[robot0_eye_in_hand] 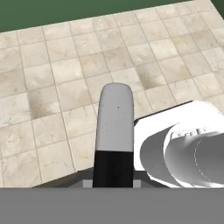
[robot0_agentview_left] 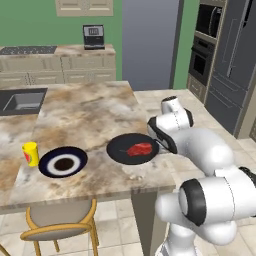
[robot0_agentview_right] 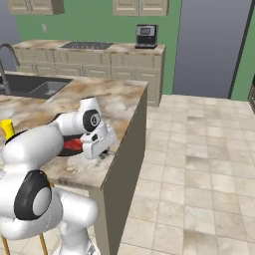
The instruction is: Pick up the pan with the steak in it and place it on the dining table. Then place the steak on the plate.
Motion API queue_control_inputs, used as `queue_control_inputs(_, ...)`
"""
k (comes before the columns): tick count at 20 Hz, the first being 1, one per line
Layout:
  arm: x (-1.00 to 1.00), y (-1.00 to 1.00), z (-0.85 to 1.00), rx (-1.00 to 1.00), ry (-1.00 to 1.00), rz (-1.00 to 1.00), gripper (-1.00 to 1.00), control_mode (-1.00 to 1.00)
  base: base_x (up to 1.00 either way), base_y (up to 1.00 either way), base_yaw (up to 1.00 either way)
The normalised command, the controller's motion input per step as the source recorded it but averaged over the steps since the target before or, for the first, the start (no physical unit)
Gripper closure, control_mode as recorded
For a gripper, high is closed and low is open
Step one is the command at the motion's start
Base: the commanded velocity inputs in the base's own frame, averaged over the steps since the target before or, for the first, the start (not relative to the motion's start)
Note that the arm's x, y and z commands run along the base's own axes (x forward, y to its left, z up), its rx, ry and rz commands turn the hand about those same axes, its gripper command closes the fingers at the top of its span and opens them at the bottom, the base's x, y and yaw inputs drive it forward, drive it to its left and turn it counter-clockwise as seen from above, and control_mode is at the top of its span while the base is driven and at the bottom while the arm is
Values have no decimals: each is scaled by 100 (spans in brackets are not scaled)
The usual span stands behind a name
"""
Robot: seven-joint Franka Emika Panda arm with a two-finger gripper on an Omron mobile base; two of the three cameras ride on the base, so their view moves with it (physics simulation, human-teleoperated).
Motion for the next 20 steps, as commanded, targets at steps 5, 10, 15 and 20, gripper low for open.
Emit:
queue_control_inputs(5,17,14,-14,-2,-1,-2,100,-100,0,0,0)
queue_control_inputs(10,13,5,-23,-1,0,0,100,-100,0,0,0)
queue_control_inputs(15,29,25,-39,-1,-1,0,100,-100,0,0,0)
queue_control_inputs(20,37,44,-32,0,0,-3,100,-100,0,0,0)
